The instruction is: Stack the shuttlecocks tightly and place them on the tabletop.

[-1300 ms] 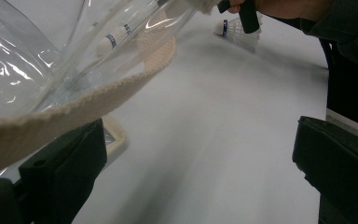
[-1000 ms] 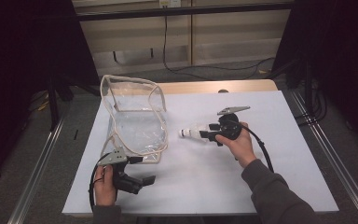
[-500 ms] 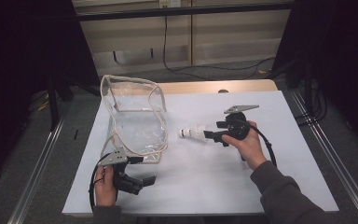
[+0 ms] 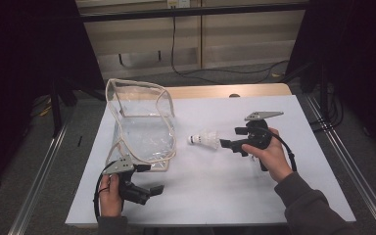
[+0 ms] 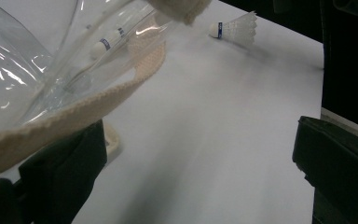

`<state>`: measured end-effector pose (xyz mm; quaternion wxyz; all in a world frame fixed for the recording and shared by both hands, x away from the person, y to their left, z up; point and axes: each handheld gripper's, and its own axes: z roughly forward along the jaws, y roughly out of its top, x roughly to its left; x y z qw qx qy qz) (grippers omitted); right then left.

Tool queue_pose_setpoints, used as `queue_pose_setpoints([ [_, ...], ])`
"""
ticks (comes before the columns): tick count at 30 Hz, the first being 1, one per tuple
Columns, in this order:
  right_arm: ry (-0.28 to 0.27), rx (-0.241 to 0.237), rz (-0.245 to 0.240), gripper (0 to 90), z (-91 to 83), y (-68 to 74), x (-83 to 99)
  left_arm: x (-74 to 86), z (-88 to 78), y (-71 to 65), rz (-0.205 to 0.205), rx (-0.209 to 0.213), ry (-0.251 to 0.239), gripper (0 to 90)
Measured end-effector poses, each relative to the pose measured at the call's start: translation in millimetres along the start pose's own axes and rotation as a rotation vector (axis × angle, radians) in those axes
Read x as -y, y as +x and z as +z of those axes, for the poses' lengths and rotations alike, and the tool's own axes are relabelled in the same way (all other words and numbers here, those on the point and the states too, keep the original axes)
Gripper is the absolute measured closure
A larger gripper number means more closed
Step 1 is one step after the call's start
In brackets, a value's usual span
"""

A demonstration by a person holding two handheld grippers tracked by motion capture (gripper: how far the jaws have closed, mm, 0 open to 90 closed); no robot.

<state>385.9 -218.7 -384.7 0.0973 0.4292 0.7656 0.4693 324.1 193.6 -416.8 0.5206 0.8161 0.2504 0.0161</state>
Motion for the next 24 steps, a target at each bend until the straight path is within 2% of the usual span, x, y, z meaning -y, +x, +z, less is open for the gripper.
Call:
queue_pose_setpoints([
  [6,0.002,-0.001,0.004,14.9,-7.8,-3.7,2.0,-0.3,0.3,0.1,-0.002,0.000,-0.004,3.0],
  [12,0.025,0.009,-0.021,14.9,-13.3,-2.3,2.9,-0.2,0.3,0.2,-0.002,0.000,-0.003,3.1],
  [24,0.021,0.003,-0.027,13.8,-21.9,-4.4,9.5,0.1,-1.6,-0.7,0.000,-0.003,-0.004,3.0],
])
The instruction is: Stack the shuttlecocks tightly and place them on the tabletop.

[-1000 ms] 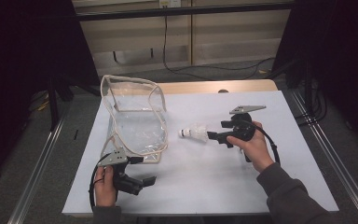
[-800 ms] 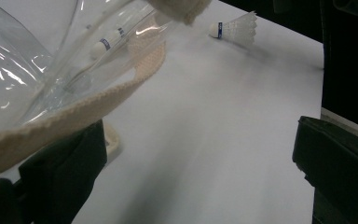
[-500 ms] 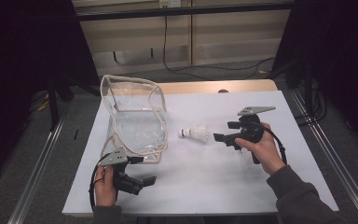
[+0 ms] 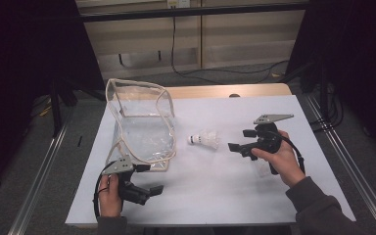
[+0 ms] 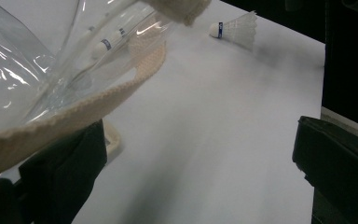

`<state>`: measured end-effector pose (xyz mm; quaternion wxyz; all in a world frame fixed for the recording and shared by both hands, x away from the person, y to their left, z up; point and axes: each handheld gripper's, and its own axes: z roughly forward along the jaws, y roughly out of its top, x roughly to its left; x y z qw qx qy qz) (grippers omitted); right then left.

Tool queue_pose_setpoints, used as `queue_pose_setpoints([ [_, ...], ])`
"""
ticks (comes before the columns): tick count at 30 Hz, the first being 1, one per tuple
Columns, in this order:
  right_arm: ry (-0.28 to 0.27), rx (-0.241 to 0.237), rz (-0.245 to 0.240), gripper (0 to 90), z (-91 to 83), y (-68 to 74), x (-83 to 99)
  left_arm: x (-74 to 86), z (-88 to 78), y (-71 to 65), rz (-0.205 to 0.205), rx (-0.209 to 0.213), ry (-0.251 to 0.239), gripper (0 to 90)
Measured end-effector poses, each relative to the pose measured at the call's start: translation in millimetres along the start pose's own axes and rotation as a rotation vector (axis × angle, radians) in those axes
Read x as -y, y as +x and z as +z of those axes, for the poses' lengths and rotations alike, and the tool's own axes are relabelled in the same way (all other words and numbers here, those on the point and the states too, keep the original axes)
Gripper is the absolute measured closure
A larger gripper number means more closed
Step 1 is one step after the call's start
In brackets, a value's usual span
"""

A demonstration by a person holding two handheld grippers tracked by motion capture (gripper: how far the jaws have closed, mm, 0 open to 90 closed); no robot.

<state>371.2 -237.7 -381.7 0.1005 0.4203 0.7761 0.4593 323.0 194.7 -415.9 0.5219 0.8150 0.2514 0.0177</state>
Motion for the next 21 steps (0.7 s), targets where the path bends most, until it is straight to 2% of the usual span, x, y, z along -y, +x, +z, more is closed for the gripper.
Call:
queue_pose_setpoints([
  [21,-0.007,0.010,-0.006,11.5,-22.7,-5.0,15.5,-1.3,-0.4,-1.2,0.005,0.000,0.005,3.0],
])
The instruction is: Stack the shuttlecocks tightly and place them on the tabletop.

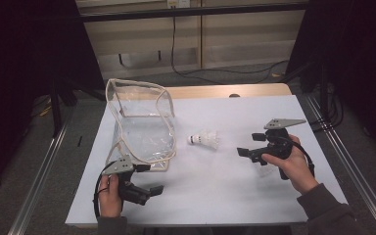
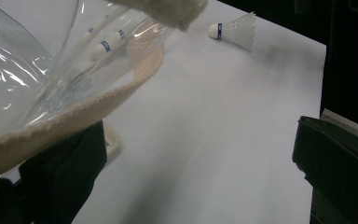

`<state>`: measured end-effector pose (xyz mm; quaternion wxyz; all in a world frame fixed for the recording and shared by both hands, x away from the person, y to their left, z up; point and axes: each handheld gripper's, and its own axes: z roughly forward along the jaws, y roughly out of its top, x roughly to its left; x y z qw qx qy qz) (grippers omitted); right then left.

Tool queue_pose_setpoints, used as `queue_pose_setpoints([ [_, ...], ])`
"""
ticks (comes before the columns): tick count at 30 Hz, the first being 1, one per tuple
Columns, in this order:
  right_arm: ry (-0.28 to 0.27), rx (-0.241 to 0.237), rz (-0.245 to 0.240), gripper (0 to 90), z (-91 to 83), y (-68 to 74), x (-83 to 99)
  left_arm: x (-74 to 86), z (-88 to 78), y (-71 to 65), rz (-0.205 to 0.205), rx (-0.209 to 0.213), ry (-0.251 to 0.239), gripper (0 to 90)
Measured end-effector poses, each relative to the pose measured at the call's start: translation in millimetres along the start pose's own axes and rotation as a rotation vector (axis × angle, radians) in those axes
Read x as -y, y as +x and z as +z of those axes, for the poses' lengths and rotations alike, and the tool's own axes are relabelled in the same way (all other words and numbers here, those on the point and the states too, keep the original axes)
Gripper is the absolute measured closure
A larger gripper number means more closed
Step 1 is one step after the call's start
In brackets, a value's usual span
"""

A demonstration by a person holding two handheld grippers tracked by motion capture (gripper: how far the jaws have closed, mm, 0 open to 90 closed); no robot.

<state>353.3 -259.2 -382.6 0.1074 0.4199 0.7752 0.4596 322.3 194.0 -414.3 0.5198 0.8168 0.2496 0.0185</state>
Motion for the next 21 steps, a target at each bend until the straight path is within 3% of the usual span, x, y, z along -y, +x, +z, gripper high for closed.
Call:
queue_pose_setpoints([
  [21,-0.015,0.015,0.006,10.3,-16.3,-8.3,16.0,0.3,0.9,-0.7,-0.001,0.001,-0.004,3.0],
])
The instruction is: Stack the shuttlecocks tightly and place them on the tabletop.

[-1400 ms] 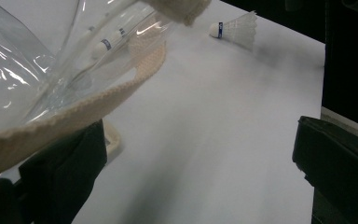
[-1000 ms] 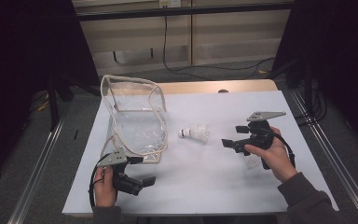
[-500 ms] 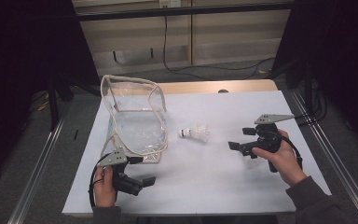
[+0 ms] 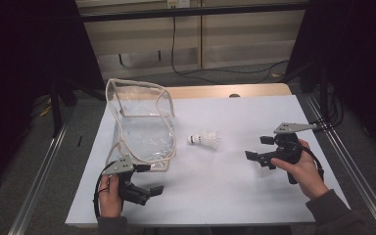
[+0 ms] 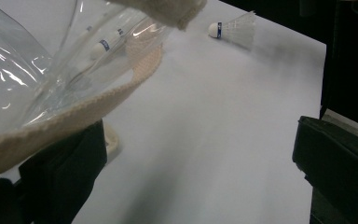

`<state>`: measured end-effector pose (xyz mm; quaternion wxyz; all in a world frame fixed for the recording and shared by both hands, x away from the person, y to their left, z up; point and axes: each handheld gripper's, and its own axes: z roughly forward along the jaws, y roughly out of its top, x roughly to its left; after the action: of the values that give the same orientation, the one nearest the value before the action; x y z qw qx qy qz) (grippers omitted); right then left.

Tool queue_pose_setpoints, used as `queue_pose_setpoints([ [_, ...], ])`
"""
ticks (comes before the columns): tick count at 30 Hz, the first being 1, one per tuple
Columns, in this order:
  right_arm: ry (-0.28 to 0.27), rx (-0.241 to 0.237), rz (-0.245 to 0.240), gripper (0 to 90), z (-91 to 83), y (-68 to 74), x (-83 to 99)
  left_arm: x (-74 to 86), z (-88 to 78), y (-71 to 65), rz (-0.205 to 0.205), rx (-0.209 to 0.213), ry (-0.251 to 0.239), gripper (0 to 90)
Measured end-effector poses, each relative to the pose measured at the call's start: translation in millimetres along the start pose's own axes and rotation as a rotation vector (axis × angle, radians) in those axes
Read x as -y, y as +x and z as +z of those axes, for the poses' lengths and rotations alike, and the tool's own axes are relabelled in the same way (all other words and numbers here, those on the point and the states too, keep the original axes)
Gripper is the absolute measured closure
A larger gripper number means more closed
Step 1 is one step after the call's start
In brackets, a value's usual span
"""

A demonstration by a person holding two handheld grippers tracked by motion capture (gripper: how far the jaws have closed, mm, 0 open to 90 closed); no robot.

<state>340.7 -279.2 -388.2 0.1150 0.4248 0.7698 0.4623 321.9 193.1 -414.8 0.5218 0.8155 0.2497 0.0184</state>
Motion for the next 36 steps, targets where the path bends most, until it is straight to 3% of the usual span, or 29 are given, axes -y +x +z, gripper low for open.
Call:
queue_pose_setpoints([
  [36,-0.024,0.021,0.009,9.9,-20.8,-2.0,30.3,-0.8,2.1,0.1,0.002,0.001,0.011,3.0],
])
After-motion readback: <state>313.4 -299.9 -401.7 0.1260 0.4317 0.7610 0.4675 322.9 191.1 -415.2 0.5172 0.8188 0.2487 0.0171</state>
